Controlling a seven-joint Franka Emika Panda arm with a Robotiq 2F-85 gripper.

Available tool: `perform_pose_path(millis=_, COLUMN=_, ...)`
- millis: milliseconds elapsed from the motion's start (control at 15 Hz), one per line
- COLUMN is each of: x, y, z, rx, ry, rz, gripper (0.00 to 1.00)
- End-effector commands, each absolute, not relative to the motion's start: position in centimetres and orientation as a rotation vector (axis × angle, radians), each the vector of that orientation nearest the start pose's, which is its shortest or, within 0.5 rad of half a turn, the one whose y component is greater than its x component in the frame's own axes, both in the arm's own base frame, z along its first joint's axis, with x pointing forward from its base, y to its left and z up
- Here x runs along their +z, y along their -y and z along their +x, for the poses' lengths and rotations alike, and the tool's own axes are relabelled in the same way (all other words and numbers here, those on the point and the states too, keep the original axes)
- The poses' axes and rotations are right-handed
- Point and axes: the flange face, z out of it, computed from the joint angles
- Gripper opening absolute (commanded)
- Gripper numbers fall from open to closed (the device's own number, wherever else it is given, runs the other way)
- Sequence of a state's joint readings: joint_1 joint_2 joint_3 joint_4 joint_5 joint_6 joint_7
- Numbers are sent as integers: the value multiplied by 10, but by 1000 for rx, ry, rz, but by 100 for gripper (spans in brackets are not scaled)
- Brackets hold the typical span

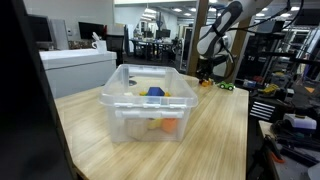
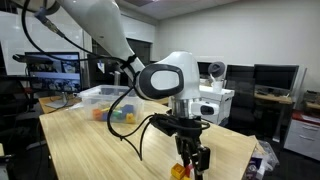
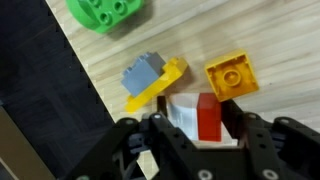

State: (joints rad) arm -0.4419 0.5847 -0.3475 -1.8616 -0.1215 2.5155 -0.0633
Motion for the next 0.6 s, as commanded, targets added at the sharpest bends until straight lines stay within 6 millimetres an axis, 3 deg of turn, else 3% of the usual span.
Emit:
perform_pose_path(millis=0, x=227, y=450, z=467, rx=29, ry=-959, rz=-3265, gripper=28)
perform_pose_path(millis=267, x=232, y=447, z=468, rx=17, ry=-945, rz=-3263, gripper=24)
perform_pose_path(millis=533, x=267, y=431, z=477, rx=-20, ry=-913, rz=-3277, gripper=24)
